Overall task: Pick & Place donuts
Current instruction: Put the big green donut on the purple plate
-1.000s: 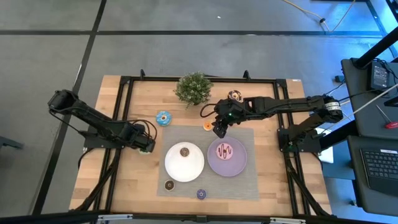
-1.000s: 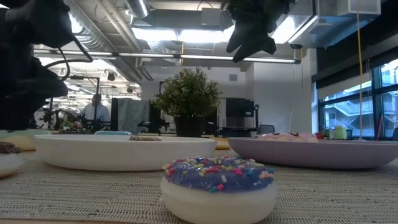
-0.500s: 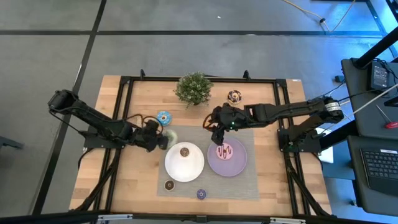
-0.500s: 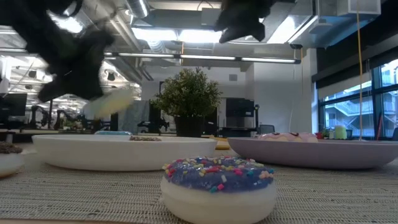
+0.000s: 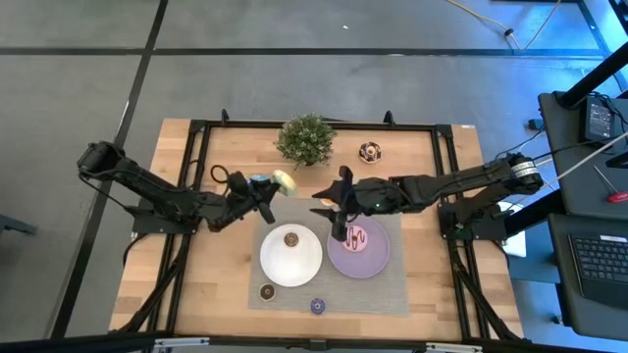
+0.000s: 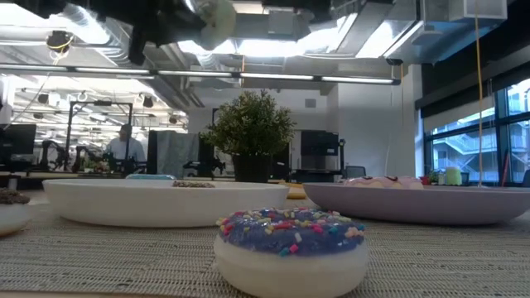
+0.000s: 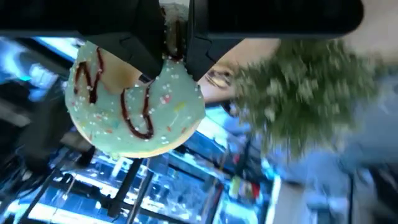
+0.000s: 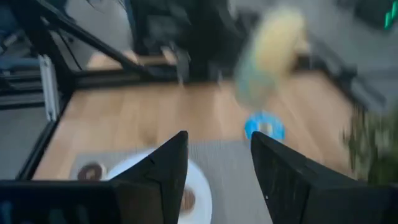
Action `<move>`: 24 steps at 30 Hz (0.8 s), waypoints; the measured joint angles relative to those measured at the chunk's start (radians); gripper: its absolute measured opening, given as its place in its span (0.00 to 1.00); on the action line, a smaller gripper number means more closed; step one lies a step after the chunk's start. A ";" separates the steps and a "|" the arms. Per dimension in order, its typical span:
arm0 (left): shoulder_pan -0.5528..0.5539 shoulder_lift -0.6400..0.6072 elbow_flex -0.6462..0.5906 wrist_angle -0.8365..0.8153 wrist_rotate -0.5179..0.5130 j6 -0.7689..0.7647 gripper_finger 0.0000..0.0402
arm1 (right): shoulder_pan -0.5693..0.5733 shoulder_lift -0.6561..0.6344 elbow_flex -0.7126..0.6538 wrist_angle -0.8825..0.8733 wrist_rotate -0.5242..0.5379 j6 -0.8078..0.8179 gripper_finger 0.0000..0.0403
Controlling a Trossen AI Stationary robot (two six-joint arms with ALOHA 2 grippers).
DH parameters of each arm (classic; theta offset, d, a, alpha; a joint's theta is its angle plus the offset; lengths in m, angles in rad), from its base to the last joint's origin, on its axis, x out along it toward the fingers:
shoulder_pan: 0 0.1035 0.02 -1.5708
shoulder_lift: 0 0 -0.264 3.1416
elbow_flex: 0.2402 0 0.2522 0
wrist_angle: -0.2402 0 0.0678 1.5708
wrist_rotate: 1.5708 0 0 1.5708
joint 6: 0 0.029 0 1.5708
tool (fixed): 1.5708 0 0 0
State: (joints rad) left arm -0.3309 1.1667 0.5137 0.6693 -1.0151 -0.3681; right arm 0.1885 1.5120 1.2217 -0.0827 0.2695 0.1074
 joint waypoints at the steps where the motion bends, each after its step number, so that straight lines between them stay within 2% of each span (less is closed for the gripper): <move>1: 0.000 0.022 0.018 0.021 0.000 0.049 0.09 | 0.003 0.000 0.000 0.034 0.000 -0.035 0.45; 4: 0.001 0.111 0.107 0.063 -0.031 0.179 0.09 | 0.012 0.000 0.000 0.108 0.019 -0.107 0.49; 6: 0.001 0.183 0.176 0.060 -0.082 0.273 0.10 | 0.016 0.000 0.000 0.126 0.086 -0.133 0.54; 12: 0.009 0.329 0.362 0.060 -0.305 0.428 0.11 | 0.040 0.000 0.000 0.122 0.422 -0.147 0.66; 15: 0.019 0.355 0.406 0.063 -0.328 0.455 0.11 | 0.059 0.000 0.000 0.122 0.564 -0.150 0.68; 24: 0.053 0.364 0.418 0.064 -0.269 0.416 0.11 | 0.059 0.000 0.000 0.122 0.600 -0.112 0.69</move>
State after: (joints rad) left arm -0.2784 1.5303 0.9321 0.7334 -1.2839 0.0477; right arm 0.2474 1.5120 1.2217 0.0394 0.8696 -0.0041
